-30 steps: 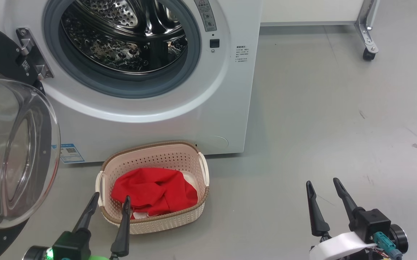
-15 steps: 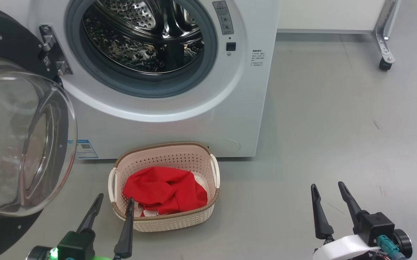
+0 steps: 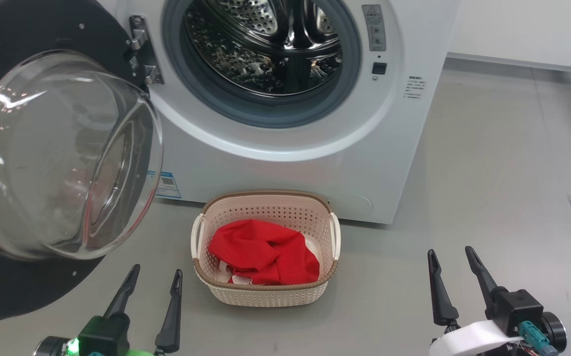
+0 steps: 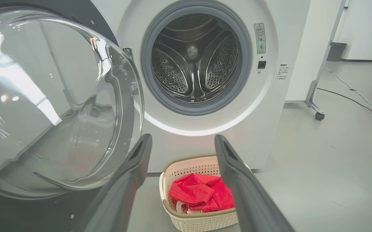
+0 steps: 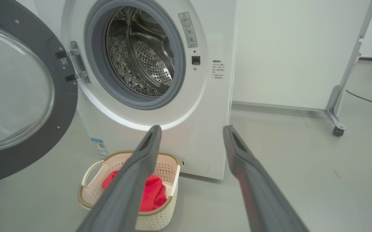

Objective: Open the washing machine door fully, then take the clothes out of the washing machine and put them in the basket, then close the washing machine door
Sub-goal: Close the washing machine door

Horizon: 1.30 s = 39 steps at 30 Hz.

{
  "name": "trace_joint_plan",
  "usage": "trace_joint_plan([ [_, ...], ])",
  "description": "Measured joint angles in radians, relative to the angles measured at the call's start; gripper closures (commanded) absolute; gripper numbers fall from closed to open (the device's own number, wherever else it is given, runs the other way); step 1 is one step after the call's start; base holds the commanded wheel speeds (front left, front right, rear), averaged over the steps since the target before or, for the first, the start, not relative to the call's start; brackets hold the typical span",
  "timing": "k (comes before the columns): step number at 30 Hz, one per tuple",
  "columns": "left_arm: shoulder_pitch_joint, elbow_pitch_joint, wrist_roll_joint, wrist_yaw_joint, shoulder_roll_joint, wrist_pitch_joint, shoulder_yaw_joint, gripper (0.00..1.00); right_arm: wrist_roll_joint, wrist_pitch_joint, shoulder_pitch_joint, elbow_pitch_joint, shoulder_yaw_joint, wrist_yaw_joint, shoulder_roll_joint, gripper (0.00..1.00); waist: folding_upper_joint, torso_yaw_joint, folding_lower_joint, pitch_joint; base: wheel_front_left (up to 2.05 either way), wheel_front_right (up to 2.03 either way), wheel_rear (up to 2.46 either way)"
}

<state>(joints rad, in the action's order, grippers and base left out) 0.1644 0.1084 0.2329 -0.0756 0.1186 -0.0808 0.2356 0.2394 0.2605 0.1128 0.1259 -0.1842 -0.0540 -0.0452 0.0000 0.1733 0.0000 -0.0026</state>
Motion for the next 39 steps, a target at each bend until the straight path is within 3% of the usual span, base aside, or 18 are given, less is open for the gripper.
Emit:
trace_joint_plan([
  [19, -0.001, -0.001, 0.0, -0.009, 0.0, 0.002, -0.032, 0.0, 0.0, 0.0, 0.0, -0.005, -0.026, 0.008, 0.001, 0.0, 0.0, 0.229, 0.0, -0.004, 0.0, 0.0, 0.0],
  [25, -0.001, -0.001, 0.002, -0.017, 0.0, 0.001, -0.052, 0.0, 0.0, 0.0, -0.001, 0.004, -0.049, 0.012, 0.002, 0.0, 0.0, 0.276, 0.0, -0.008, 0.0, 0.0, 0.0],
  [33, -0.001, -0.001, 0.013, -0.018, 0.0, 0.001, -0.058, 0.0, 0.0, 0.0, -0.002, 0.012, -0.055, 0.012, 0.004, 0.0, 0.0, 0.287, 0.0, -0.009, 0.0, 0.0, 0.0],
  [35, -0.001, -0.001, 0.022, -0.018, 0.0, 0.001, -0.058, 0.43, 0.0, 0.0, -0.002, 0.015, -0.056, 0.012, 0.004, 0.0, 0.0, 0.288, 0.0, -0.01, 0.0, 0.0, 0.0],
  [36, -0.001, -0.001, 0.024, -0.018, 0.0, 0.001, -0.058, 0.57, 0.0, 0.0, -0.002, 0.016, -0.056, 0.012, 0.004, 0.0, 0.0, 0.288, 0.0, -0.011, 0.0, 0.0, 0.0],
  [37, -0.001, -0.001, 0.024, -0.018, 0.0, 0.001, -0.058, 1.0, 0.001, 0.0, -0.002, 0.016, -0.057, 0.012, 0.004, 0.0, 0.0, 0.288, 0.0, -0.011, 0.0, 0.0, 0.0],
  [39, -0.001, -0.001, 0.027, -0.018, 0.0, 0.001, -0.057, 1.0, 0.001, 0.0, -0.002, 0.017, -0.058, 0.012, 0.004, 0.0, 0.0, 0.288, 0.0, -0.012, 0.0, 0.0, 0.0],
])
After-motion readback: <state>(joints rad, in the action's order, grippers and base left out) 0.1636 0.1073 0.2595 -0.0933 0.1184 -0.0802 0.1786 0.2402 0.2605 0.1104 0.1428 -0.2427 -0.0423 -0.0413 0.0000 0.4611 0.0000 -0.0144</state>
